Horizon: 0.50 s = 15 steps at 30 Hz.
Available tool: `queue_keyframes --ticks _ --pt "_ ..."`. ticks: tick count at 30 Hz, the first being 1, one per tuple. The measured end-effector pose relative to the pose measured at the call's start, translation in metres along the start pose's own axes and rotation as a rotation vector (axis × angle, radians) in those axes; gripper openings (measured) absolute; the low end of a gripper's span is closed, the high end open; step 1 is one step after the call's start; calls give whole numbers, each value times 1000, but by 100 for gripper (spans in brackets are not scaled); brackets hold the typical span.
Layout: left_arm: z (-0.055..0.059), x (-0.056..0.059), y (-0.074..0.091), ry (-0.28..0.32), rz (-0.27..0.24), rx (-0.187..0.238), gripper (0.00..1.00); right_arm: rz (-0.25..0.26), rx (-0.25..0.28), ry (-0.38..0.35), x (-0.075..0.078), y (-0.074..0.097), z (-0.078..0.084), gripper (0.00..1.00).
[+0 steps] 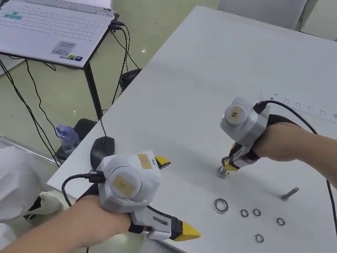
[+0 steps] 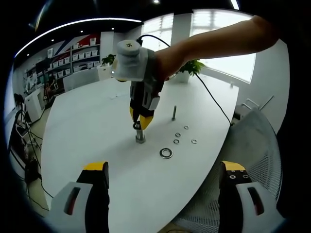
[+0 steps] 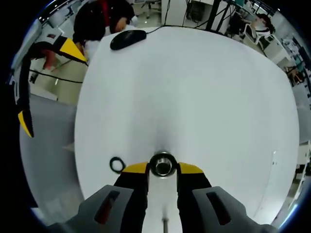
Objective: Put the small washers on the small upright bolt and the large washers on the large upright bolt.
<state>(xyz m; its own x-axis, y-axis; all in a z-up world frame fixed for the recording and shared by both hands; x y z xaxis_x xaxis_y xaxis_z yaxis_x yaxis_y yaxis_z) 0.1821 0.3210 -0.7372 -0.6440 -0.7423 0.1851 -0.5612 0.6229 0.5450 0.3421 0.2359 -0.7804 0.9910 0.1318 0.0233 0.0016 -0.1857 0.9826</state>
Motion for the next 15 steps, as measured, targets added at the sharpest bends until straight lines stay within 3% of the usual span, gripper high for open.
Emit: queue_keyframes --ticks 10,15 --pt "-7 -1 2 0 1 18 94 -7 -16 6 5 -20 5 21" --pt "-4 -3 4 3 -2 13 94 -8 -7 -13 6 -32 8 21"
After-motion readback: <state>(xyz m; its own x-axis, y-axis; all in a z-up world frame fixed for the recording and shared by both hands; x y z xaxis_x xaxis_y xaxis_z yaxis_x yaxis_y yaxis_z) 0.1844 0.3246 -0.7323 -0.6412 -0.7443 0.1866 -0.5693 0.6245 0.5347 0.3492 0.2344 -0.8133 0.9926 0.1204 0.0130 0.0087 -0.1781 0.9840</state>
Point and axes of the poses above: the centre of the closed fingertips' face, and the gripper's own axes: y roughly backward along the fingers, x roughly to its right, z roughly out of its underside, the point moved 4 cm from there along y, roughly backward along the fingers, and after that the axes turned 6 degrees about y, right-handed, at the moved point
